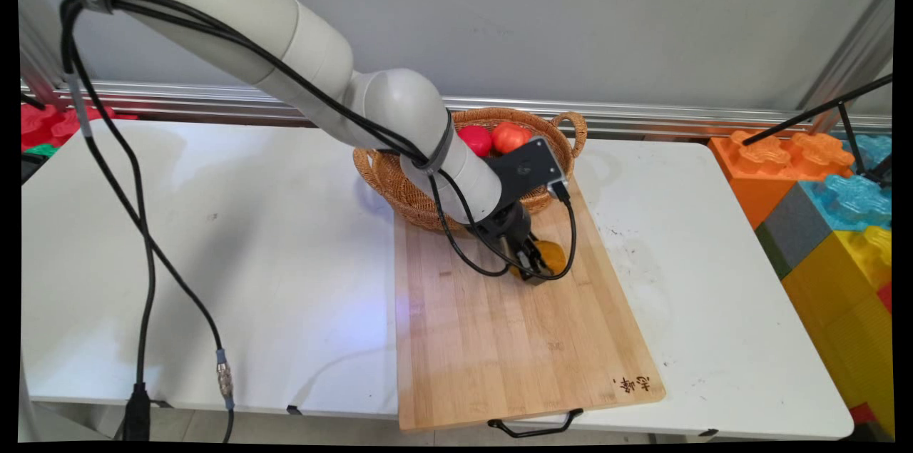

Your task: Place the picked object in the vegetable basket

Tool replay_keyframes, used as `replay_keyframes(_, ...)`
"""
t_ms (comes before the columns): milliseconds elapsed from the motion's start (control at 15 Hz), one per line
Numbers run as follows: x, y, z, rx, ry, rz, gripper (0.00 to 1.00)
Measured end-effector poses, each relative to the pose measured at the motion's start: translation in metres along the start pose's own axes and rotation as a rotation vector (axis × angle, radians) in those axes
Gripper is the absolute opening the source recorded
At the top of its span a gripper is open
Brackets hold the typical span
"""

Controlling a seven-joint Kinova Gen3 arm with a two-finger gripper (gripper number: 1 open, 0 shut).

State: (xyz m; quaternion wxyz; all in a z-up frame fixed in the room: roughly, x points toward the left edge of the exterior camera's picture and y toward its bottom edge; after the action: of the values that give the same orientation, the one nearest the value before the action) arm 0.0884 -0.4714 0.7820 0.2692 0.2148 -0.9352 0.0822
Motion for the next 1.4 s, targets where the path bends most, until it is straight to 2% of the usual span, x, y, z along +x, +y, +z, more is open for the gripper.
replay_keyframes(333, 0.024, 0.000, -0.034, 0.006, 0.033, 0.006, 0.00)
replay_keyframes(533, 0.044, -0.006, -0.077, 0.033, 0.047, 0.020, 0.00)
replay_keyframes(733, 0.051, -0.021, -0.118, 0.072, 0.037, 0.034, 0.00)
replay_keyframes(1067, 0.036, -0.067, -0.167, 0.156, -0.014, 0.005, 0.00)
replay_keyframes(1267, 0.019, -0.090, -0.174, 0.175, -0.052, -0.019, 0.00)
replay_keyframes(1400, 0.005, -0.104, -0.171, 0.172, -0.076, -0.035, 0.00)
